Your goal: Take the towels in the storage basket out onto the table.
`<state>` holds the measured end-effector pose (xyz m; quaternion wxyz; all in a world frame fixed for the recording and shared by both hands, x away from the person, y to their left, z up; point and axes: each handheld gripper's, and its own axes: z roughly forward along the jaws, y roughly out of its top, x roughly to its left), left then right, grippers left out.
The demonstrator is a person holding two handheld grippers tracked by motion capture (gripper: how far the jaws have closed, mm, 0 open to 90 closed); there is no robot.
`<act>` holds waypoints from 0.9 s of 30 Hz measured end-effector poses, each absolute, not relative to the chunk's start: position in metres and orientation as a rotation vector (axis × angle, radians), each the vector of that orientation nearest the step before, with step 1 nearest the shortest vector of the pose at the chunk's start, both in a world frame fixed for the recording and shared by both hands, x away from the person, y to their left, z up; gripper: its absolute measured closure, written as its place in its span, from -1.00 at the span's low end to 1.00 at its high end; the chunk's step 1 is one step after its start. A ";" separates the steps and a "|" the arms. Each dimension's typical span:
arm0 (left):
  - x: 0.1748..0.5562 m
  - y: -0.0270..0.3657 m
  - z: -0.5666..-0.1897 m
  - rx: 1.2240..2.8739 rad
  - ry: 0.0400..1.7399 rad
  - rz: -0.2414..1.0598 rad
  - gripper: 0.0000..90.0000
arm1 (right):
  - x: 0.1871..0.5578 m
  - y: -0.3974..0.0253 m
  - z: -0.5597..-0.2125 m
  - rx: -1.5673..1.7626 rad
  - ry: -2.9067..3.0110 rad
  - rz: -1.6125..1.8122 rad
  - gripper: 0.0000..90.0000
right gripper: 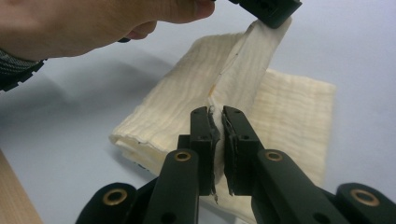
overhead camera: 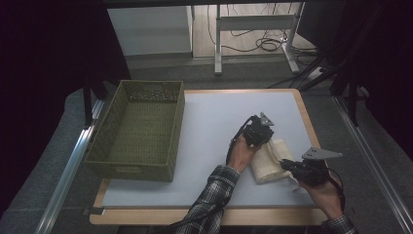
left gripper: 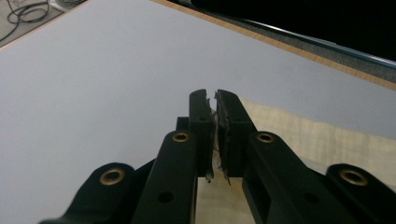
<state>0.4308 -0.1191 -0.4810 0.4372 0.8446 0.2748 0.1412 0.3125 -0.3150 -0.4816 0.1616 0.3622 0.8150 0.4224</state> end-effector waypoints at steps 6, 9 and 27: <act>0.436 -0.132 -0.481 2.119 0.674 0.352 0.88 | 0.314 -0.325 -0.483 1.064 2.306 1.201 0.85; 0.439 -0.138 -0.483 2.127 0.676 0.347 0.88 | 0.315 -0.329 -0.486 1.079 2.301 1.190 0.85; 0.447 -0.150 -0.490 2.074 0.760 0.346 -0.11 | 0.320 -0.353 -0.505 1.199 2.239 1.095 0.41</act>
